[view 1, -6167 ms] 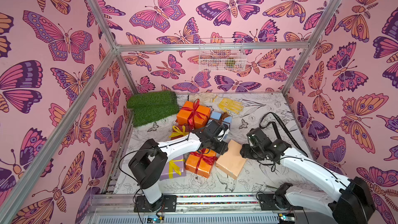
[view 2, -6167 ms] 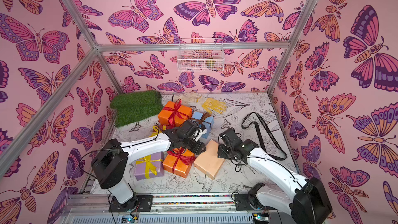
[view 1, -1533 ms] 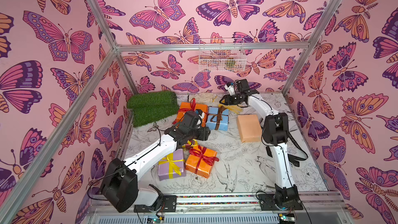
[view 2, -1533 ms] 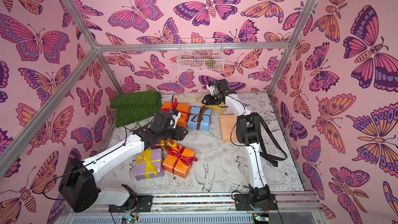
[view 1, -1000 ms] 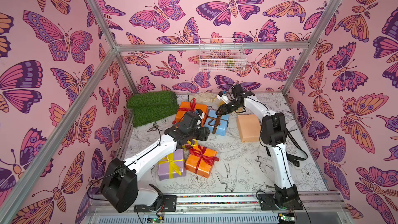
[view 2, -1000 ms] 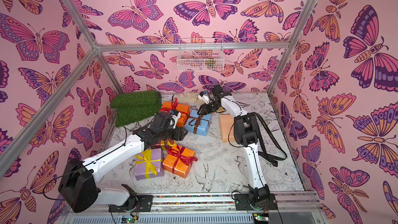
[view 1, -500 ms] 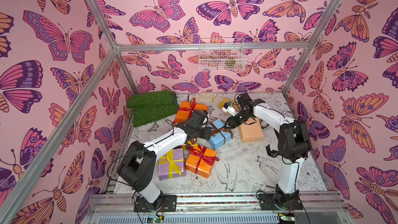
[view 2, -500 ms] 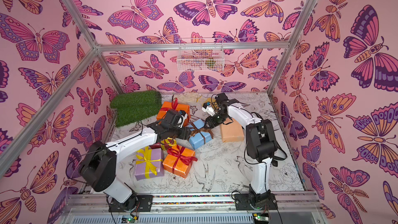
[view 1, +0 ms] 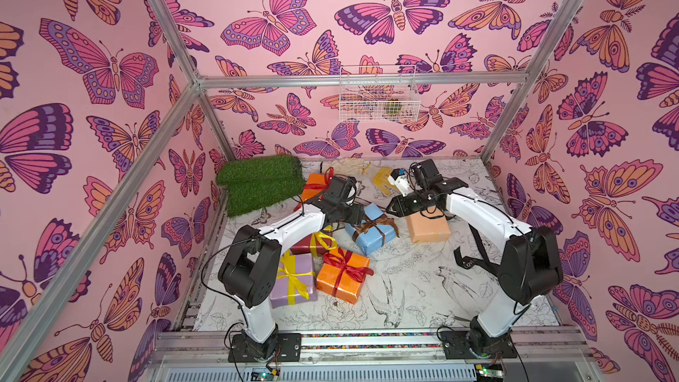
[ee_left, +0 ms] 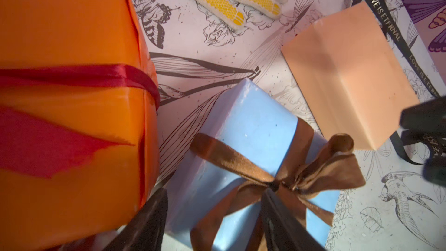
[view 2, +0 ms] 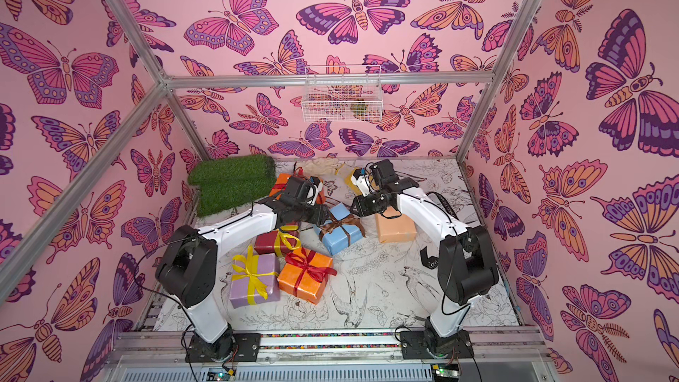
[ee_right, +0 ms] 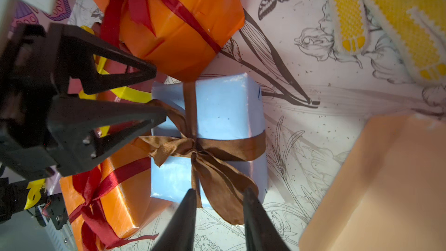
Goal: Untie the ribbon bows on the gift boxes
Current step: Move the gift box to the center of the board, then untie the ribbon from the gift box.
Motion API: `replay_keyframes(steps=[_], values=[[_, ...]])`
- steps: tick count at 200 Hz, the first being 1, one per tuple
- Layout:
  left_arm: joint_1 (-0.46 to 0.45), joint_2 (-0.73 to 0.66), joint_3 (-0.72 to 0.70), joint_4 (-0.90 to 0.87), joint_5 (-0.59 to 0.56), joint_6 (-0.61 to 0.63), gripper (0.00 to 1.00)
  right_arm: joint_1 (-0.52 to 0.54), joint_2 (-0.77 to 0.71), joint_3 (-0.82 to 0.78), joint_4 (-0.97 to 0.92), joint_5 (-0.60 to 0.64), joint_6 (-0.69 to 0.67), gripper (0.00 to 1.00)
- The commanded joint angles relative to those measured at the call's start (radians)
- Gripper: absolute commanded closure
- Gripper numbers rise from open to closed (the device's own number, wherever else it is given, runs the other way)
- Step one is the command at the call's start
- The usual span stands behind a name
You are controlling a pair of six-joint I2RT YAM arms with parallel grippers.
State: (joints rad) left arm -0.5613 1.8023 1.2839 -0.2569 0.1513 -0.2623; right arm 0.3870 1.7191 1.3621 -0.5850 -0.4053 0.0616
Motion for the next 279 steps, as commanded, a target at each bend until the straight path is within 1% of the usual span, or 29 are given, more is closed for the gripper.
replay_keyframes(steps=[1, 33, 72, 86, 122, 133, 137, 154, 175, 191, 205, 217, 247, 279], values=[[0.003, 0.049, 0.032, 0.001, 0.066, 0.028, 0.35, 0.003, -0.002, -0.035, 0.027, 0.047, 0.057, 0.7], [0.002, 0.087, 0.045, 0.002, 0.089, 0.025, 0.37, 0.003, -0.02, -0.087, 0.038, 0.032, 0.053, 0.7], [-0.006, 0.105, 0.048, 0.001, 0.115, 0.042, 0.37, 0.003, -0.086, -0.185, 0.083, -0.01, 0.044, 0.62], [-0.008, 0.12, 0.056, 0.002, 0.143, 0.046, 0.38, 0.003, -0.094, -0.203, 0.083, -0.023, 0.039, 0.59], [-0.021, 0.126, 0.06, 0.004, 0.223, 0.076, 0.38, 0.003, -0.14, -0.26, 0.097, -0.055, 0.034, 0.59], [-0.026, 0.124, 0.059, 0.006, 0.237, 0.093, 0.38, 0.004, -0.141, -0.271, 0.093, -0.037, 0.026, 0.6], [-0.028, 0.124, 0.06, 0.005, 0.239, 0.097, 0.38, 0.004, -0.171, -0.275, 0.092, -0.029, 0.024, 0.61], [-0.03, 0.127, 0.06, 0.007, 0.247, 0.111, 0.38, 0.004, -0.193, -0.284, 0.096, 0.023, 0.013, 0.62], [-0.031, 0.124, 0.062, 0.006, 0.221, 0.105, 0.38, 0.004, -0.225, -0.301, 0.123, 0.107, 0.005, 0.65], [-0.031, 0.119, 0.065, 0.007, 0.199, 0.096, 0.38, 0.003, -0.229, -0.3, 0.132, 0.151, 0.036, 0.65], [-0.031, 0.112, 0.069, 0.014, 0.192, 0.092, 0.38, 0.0, -0.21, -0.278, 0.104, 0.14, 0.06, 0.64], [-0.03, 0.105, 0.076, 0.018, 0.194, 0.089, 0.38, 0.0, -0.204, -0.278, 0.096, 0.103, 0.041, 0.64], [-0.028, 0.092, 0.099, 0.018, 0.195, 0.087, 0.38, 0.001, -0.245, -0.336, 0.13, 0.102, -0.003, 0.63], [-0.025, 0.134, 0.128, 0.022, 0.186, 0.09, 0.37, 0.001, -0.268, -0.368, 0.165, 0.17, -0.046, 0.62]])
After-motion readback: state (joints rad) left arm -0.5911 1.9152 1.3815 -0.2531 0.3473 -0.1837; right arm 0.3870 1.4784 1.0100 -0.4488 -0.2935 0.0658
